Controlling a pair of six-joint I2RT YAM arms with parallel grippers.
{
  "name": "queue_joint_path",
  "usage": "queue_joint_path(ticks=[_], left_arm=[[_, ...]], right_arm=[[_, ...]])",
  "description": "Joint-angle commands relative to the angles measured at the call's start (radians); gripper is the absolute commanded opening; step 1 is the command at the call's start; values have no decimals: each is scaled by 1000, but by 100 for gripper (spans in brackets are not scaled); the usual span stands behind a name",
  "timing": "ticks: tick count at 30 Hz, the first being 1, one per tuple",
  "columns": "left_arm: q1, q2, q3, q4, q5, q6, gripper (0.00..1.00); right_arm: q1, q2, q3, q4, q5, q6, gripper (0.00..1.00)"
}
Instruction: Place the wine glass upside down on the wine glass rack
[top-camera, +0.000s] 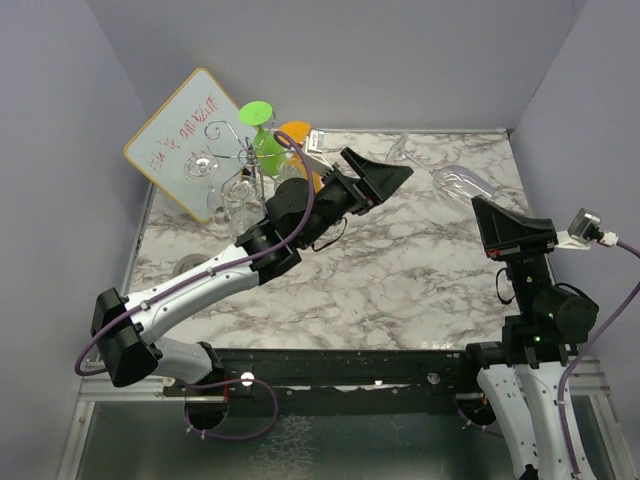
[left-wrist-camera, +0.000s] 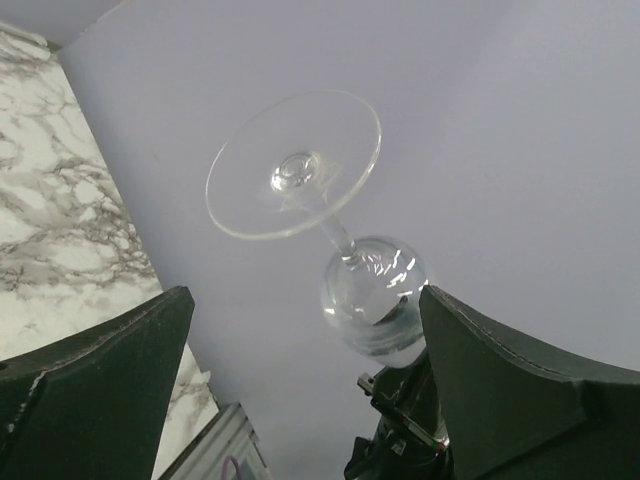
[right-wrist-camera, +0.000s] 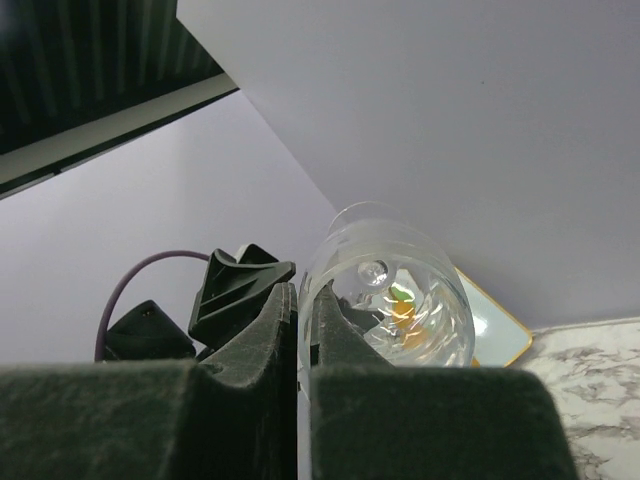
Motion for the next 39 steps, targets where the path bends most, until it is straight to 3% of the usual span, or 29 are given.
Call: queue_joint_path(ticks=[1, 8, 18, 26, 30, 32, 35, 39], left_arm=[[-12, 17, 23, 119, -84, -12, 95], [-25, 58, 24, 225, -141, -93, 85], [-69, 101, 80, 252, -268, -144, 66], [-86, 138, 132, 280, -329, -134, 34], [-92, 153, 151, 299, -361, -150, 26], [-93, 163, 159, 311, -361, -166, 31], [-95, 169, 172, 318, -345, -160, 62], [-99, 168, 167, 318, -326, -164, 73]], right_arm=[[2, 5, 3, 144, -91, 10, 1], [1, 37, 11, 212, -195, -14, 1], [1, 75, -36, 308, -209, -5, 1], [3, 72, -26, 277, -222, -69, 1], [1, 79, -39, 287, -231, -88, 1], [1, 84, -44, 292, -237, -108, 1], [2, 92, -48, 287, -220, -142, 1], [2, 102, -50, 307, -163, -139, 1]])
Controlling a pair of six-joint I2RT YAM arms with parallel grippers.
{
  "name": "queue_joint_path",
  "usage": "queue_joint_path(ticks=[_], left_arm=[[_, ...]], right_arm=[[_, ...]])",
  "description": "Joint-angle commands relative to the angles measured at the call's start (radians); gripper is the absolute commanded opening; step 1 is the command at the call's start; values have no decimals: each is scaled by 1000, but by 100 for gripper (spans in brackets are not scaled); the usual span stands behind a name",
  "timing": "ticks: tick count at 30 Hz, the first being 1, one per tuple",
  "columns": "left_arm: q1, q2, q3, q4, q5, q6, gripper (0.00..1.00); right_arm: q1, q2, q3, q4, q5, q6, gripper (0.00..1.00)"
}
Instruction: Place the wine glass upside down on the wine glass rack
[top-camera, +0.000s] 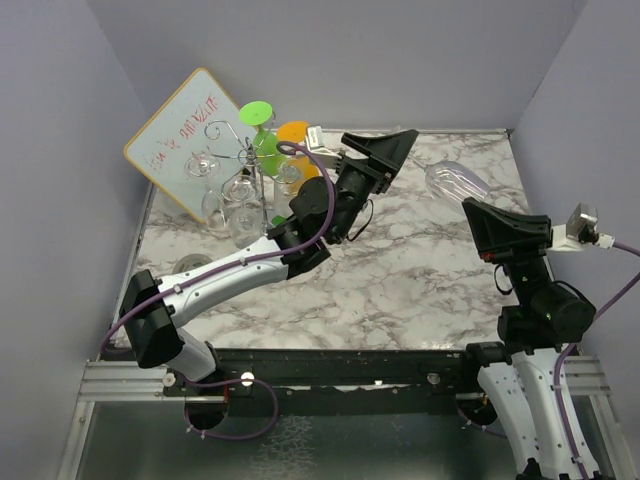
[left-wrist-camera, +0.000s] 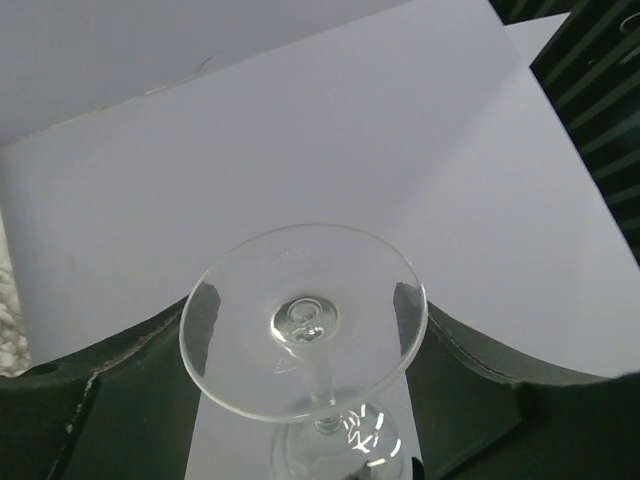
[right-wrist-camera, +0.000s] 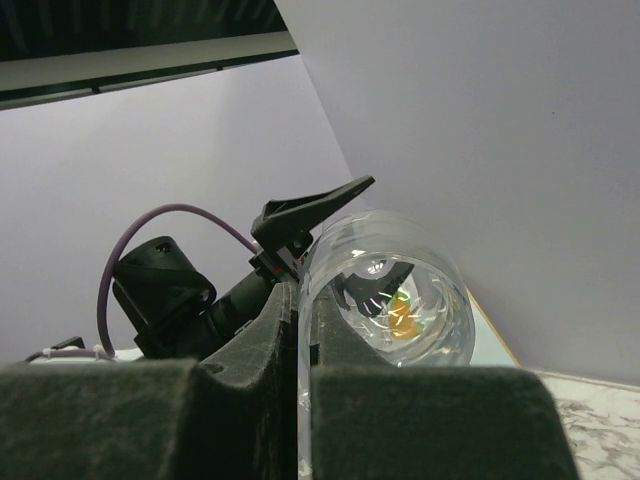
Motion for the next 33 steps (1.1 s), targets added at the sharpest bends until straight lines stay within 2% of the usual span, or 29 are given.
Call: queue_joint_path(ticks=[1, 4, 8, 9, 13, 15, 19, 23, 25, 27, 31, 33], left_arm=[[-18, -5, 42, 83, 17, -57, 74], [-20, 4, 42, 83, 41, -73, 78], [-20, 13, 44, 88, 41, -74, 79], [-20, 14, 46, 90, 40, -72, 75], [-20, 19, 59, 103, 27, -44, 47], [-20, 20, 62, 110, 9, -24, 37], [-20, 22, 67, 121, -14, 5, 26], [-20, 32, 91, 135, -9, 85, 2], [-20, 39, 106, 141, 0, 131, 0], [-20, 44, 115, 148, 10, 172, 0], [-20, 45, 122, 163, 21, 277, 0], [-20, 40, 123, 171, 24, 346, 0]], right_arm=[[2, 22, -21, 44, 24, -33, 1], [1, 44, -29, 94, 61, 13, 1], [1, 74, -15, 129, 35, 28, 1], [2, 76, -17, 128, 31, 27, 1], [2, 59, -37, 121, 20, 35, 1], [1, 47, -41, 107, 16, 47, 1], [2, 38, -37, 101, -15, 53, 1], [2, 33, -40, 90, -42, 56, 1], [1, 29, -34, 66, -49, 61, 1], [1, 21, -8, -7, -46, 61, 8], [2, -1, 14, -120, -25, 68, 43], [1, -13, 26, -185, -10, 60, 57]])
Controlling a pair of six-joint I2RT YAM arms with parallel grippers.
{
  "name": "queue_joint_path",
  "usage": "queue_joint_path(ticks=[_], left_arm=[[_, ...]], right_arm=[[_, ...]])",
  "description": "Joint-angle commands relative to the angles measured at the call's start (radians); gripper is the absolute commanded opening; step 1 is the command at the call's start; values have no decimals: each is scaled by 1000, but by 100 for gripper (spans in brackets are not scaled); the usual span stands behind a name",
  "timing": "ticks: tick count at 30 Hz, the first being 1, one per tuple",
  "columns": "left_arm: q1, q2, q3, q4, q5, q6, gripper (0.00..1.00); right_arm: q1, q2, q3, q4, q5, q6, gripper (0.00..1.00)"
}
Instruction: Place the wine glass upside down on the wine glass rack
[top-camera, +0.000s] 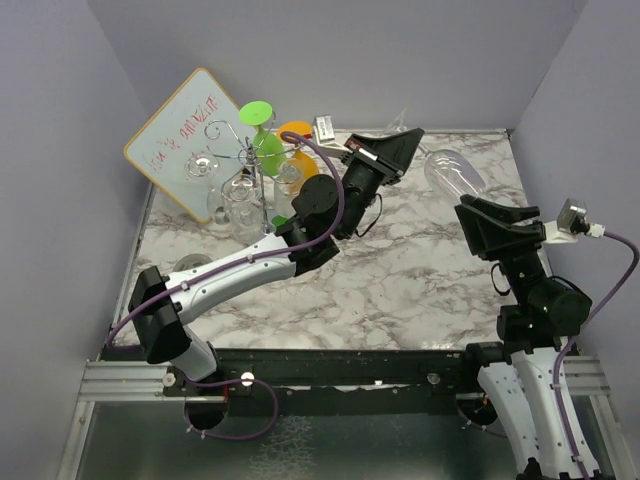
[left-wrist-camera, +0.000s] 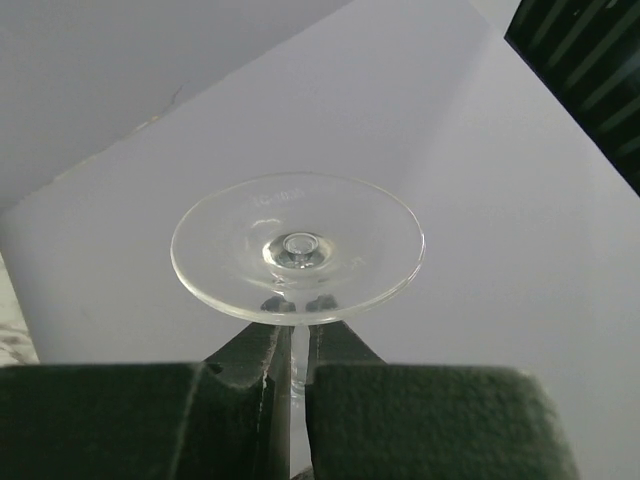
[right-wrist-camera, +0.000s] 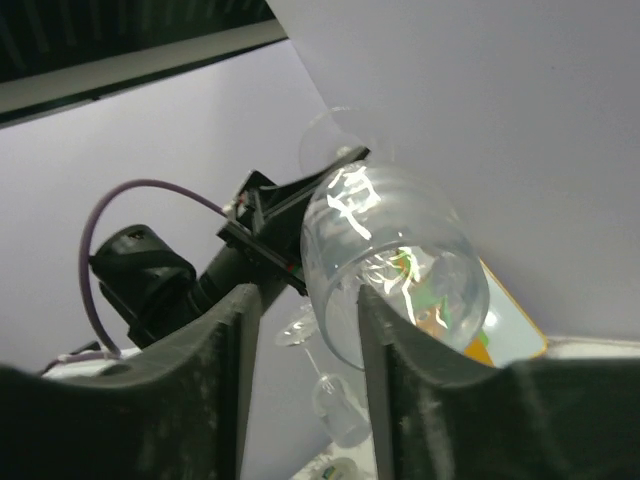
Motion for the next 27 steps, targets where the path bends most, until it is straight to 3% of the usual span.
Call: queue_joint_path(ticks=[1, 7, 12, 19, 23, 27], left_arm=[[-1, -11, 46, 92, 22, 202, 0], [5, -67, 60, 72, 152, 480, 0], [5, -136, 86, -113, 258, 666, 0], [5, -166, 183, -455, 414, 872, 0], [5, -156, 200, -570, 486, 961, 0], [5, -152, 181, -583, 479, 1055, 0]], right_arm=[[1, -34, 45, -187, -4, -15, 62], [2, -123, 21, -338, 32, -140, 83], [1, -165, 51, -428, 30, -274, 88], [2, -56, 224, -551, -155, -460, 93], [1, 17, 307, -502, -286, -397, 93], [2, 93, 391, -472, -343, -210, 93]])
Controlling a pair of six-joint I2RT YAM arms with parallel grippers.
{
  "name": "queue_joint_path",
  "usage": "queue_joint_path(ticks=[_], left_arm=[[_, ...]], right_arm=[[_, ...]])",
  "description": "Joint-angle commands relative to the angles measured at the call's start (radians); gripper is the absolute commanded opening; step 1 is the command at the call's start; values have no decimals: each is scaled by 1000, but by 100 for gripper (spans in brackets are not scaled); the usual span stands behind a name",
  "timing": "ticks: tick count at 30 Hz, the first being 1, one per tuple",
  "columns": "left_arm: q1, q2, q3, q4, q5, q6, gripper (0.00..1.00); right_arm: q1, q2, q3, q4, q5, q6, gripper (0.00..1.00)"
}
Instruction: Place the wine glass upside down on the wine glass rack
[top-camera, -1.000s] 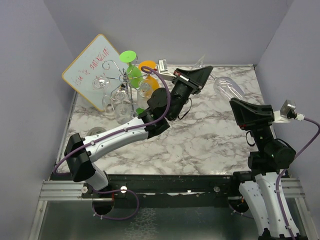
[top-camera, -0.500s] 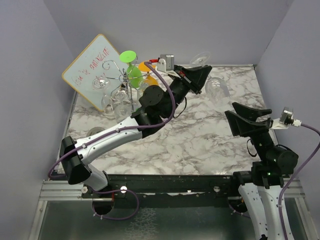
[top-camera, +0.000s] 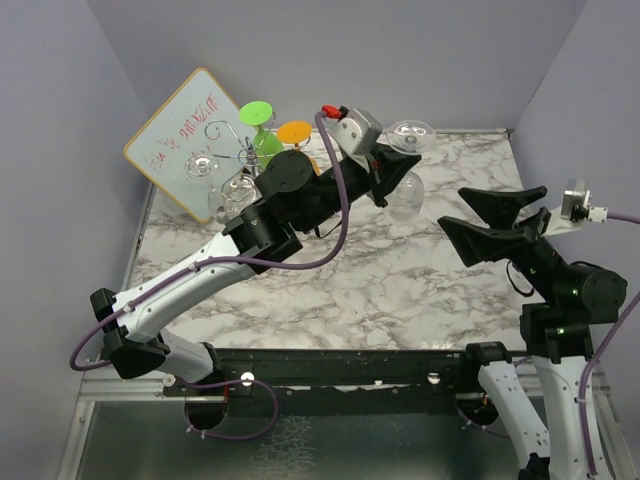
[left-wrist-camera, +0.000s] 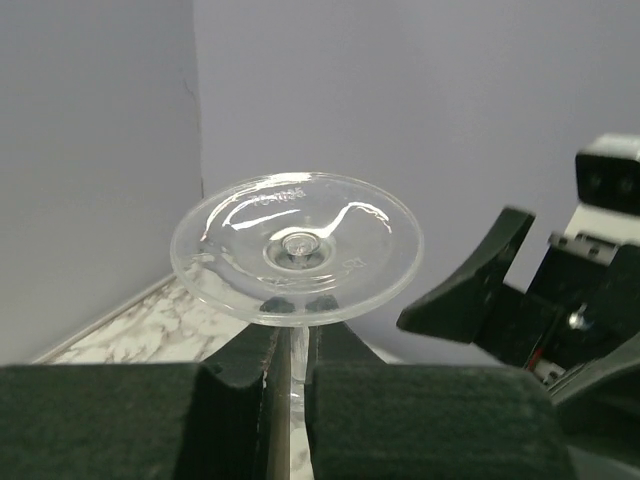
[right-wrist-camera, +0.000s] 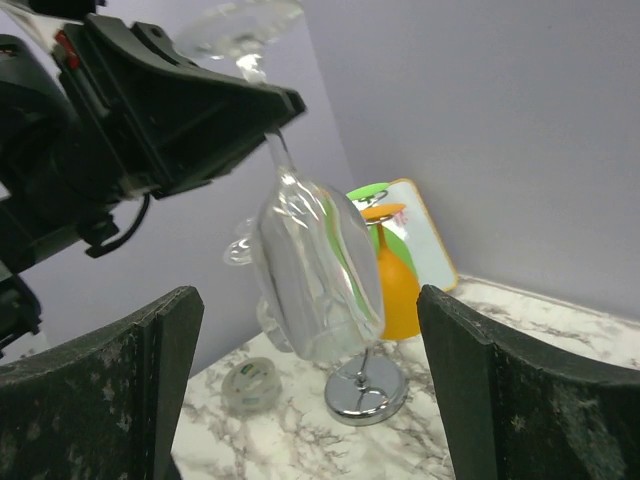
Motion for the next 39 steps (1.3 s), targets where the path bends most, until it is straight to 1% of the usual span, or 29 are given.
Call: queue_joint_path(ticks=[1, 7, 9, 10, 13, 15, 18, 22, 25, 27, 29, 31, 32, 33, 35, 36, 38, 39], left_arm=[[2, 3, -14, -91, 59, 178, 0], [2, 10, -48, -71, 89, 292, 0], [3, 18, -51, -72, 97, 311, 0], [4, 20, -54, -68, 108, 318, 0], [5, 20, -70, -55, 135, 323, 0], [5, 17, -80, -47, 155, 328, 0], [7, 14, -99, -33, 185, 336, 0], [10, 28, -106, -31, 194, 356, 0], [14, 47, -96, -37, 196, 357, 0], [16, 54, -93, -37, 199, 352, 0], [17, 54, -100, -22, 215, 348, 0], [18, 53, -107, -8, 222, 342, 0], [19, 54, -109, -5, 222, 340, 0], [20, 52, -115, 0, 219, 336, 6], [23, 44, -139, 22, 215, 324, 22], [26, 39, -153, 35, 212, 313, 29], [34, 30, -181, 55, 212, 301, 36], [39, 24, -194, 56, 214, 294, 37]], right_arm=[[1, 85, 105, 2, -133, 222, 92], [1, 192, 237, -118, -123, 456, 82], [2, 220, 266, -160, -107, 500, 79], [2, 241, 279, -190, -101, 529, 78], [2, 281, 269, -193, -101, 624, 72], [2, 300, 237, -161, -101, 700, 66], [1, 310, 164, -23, -117, 820, 56], [1, 307, 135, 55, -133, 912, 45], [2, 294, 107, 113, -149, 965, 32], [2, 287, 92, 124, -159, 997, 25], [2, 286, 58, 172, -160, 1055, 18], [2, 290, 34, 232, -162, 1124, 6], [2, 292, 25, 251, -160, 1152, 2], [2, 295, 21, 262, -157, 1172, 1], [1, 298, 27, 260, -146, 1188, 1], [1, 300, 31, 258, -141, 1198, 1], [1, 307, 38, 260, -135, 1216, 1], [3, 310, 44, 252, -133, 1218, 1]])
